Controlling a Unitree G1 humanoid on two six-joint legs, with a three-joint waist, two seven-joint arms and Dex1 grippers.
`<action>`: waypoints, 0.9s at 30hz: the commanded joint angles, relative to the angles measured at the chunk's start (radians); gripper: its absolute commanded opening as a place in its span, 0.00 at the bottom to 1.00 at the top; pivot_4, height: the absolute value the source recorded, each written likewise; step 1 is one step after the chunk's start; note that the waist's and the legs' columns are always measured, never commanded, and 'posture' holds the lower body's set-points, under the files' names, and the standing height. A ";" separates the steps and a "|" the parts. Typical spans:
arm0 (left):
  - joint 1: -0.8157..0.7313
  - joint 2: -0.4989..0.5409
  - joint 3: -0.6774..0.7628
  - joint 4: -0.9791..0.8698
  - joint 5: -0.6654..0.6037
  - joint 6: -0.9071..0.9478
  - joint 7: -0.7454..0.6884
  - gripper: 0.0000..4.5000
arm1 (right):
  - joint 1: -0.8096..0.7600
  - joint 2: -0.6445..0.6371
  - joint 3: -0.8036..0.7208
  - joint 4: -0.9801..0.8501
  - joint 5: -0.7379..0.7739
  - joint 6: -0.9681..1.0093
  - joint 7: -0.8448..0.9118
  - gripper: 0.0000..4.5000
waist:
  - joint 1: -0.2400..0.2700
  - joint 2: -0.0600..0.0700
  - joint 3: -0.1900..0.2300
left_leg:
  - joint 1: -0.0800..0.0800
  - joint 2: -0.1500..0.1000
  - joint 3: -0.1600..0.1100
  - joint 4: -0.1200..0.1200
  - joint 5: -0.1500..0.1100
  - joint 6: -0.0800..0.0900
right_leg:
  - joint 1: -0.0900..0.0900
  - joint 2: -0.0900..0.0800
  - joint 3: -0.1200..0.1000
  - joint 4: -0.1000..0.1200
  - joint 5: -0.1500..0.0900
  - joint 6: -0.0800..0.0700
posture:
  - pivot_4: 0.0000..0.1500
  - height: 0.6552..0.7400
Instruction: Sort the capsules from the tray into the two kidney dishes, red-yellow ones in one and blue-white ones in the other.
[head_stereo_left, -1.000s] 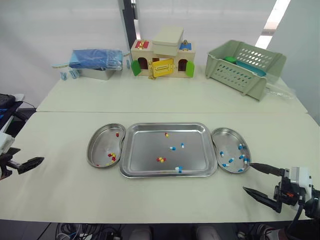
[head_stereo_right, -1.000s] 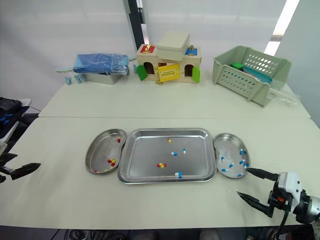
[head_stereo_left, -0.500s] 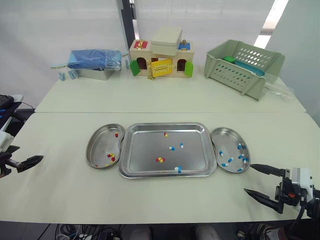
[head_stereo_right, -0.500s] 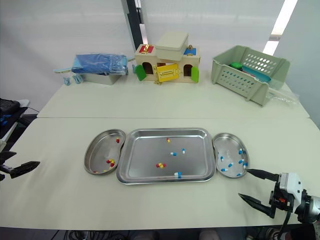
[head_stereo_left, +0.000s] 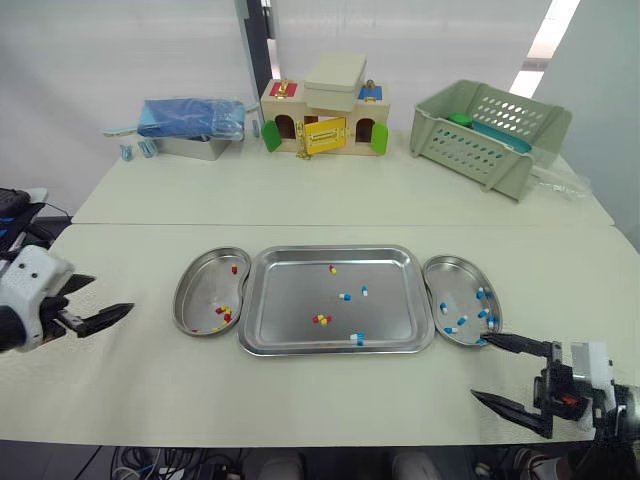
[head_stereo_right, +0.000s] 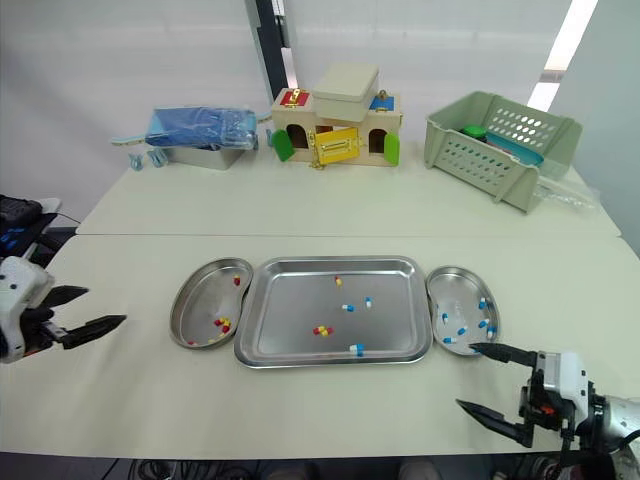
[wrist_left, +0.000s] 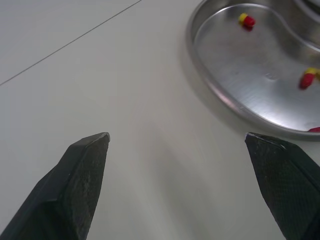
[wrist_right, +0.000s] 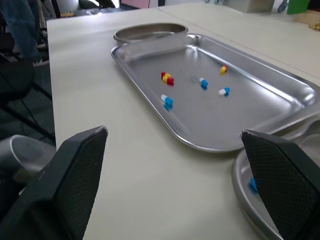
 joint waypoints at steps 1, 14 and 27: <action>-0.026 -0.014 -0.086 -0.130 -0.033 0.018 -0.036 0.99 | 0.010 0.033 0.043 -0.093 0.012 0.016 -0.053 1.00 | 0.000 0.000 0.000 | 0.000 0.000 0.000 0.000 0.000 0.000 | 0.000 0.000 0.000 0.000 0.000 0.000 | 1.00 1.00; -0.298 -0.171 -0.499 -0.282 0.010 0.067 -0.084 0.99 | 0.019 0.122 0.158 -0.100 -0.076 -0.031 -0.145 1.00 | -0.001 0.000 0.000 | 0.000 0.000 0.000 0.000 0.000 0.000 | 0.000 0.001 0.000 0.000 0.000 0.000 | 1.00 1.00; -0.442 -0.330 -0.671 -0.175 0.144 0.040 -0.027 0.99 | 0.058 0.142 0.173 -0.096 -0.090 -0.065 -0.178 1.00 | 0.000 0.000 0.000 | 0.000 -0.001 0.000 0.001 0.000 0.000 | 0.000 0.001 0.000 0.000 0.000 0.000 | 1.00 1.00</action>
